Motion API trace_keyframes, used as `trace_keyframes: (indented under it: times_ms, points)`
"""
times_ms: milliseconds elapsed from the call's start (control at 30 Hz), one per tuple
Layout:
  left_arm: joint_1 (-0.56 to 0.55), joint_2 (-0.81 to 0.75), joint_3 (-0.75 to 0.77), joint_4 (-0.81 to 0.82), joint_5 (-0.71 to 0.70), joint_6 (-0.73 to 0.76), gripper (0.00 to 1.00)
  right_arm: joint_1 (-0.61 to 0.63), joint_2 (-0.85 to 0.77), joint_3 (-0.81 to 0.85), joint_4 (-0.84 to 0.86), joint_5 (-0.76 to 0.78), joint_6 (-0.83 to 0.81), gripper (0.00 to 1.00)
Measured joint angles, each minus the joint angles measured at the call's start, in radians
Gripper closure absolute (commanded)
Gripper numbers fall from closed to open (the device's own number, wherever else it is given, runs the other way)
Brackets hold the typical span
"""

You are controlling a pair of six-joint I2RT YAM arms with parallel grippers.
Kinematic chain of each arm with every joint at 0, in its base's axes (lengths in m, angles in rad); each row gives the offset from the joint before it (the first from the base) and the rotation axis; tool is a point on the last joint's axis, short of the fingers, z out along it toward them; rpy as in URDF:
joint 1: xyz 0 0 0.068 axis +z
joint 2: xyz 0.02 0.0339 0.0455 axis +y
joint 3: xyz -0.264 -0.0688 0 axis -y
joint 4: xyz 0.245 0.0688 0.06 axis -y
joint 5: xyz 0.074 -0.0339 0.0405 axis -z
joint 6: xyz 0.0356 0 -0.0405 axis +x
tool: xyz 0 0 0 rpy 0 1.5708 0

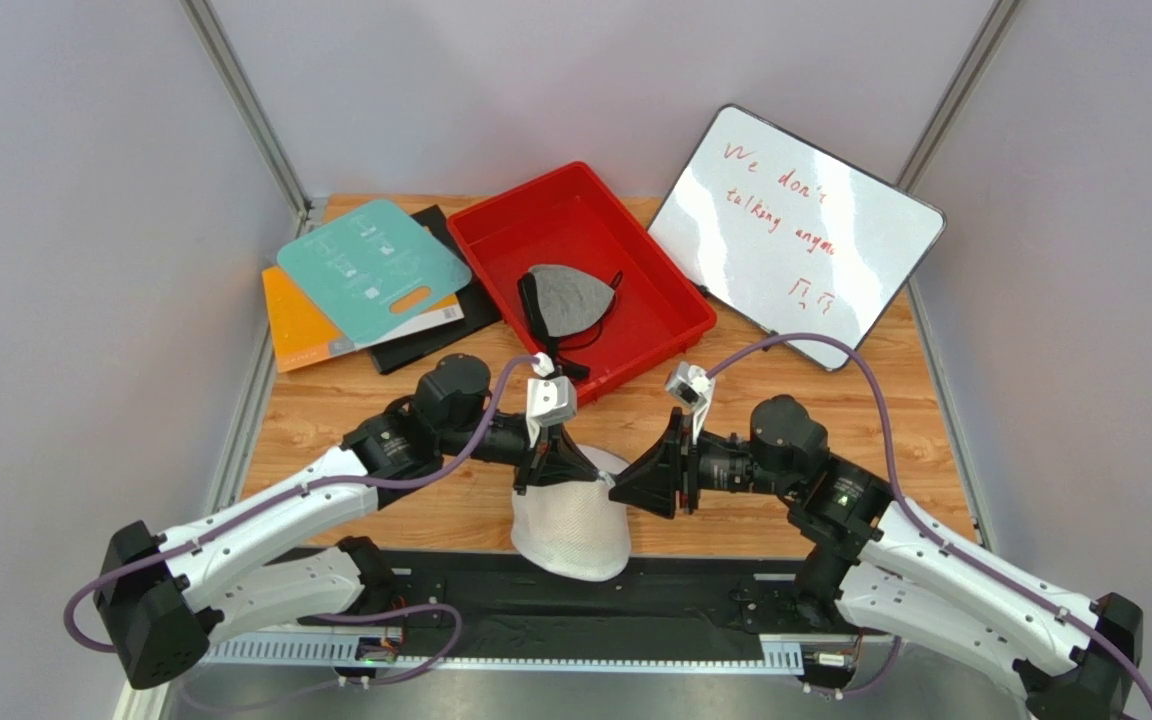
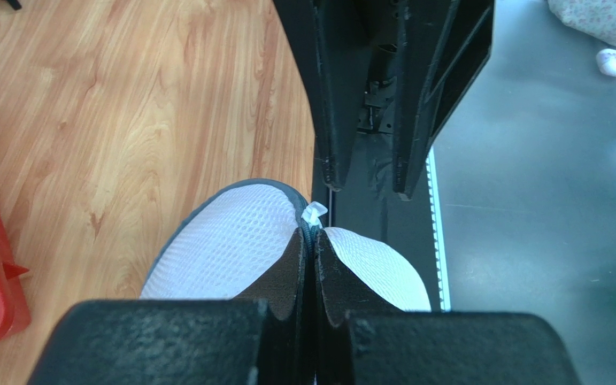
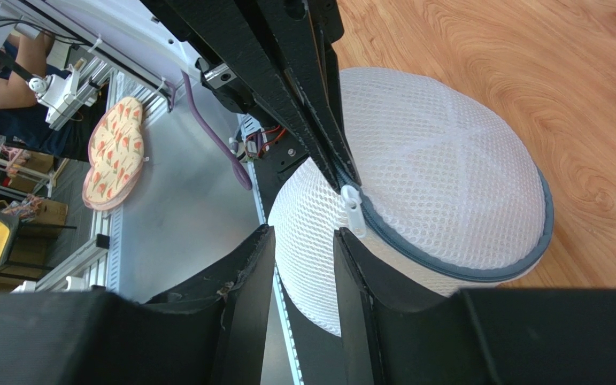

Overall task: Unzip the laundry bag and remove the bra
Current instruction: Unzip the laundry bag at the center of the board.

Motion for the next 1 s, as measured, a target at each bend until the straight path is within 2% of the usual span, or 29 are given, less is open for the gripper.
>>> trace_keyframes:
  times_ms: [367, 567, 800, 1000]
  points:
    - [0.000, 0.004, 0.000, 0.000, -0.020, 0.006, 1.00, 0.000, 0.013, 0.000, 0.000, -0.007, 0.000, 0.61]
    - [0.000, 0.003, 0.000, 0.000, -0.021, 0.006, 1.00, 0.000, 0.056, -0.015, 0.000, 0.000, 0.013, 0.58]
    - [0.000, -0.002, 0.000, 0.000, -0.024, 0.006, 1.00, 0.000, 0.048, -0.040, -0.003, 0.019, 0.041, 0.49]
    - [0.000, -0.003, 0.000, 0.000, -0.024, 0.006, 1.00, -0.015, 0.048, -0.048, 0.011, 0.022, 0.061, 0.46]
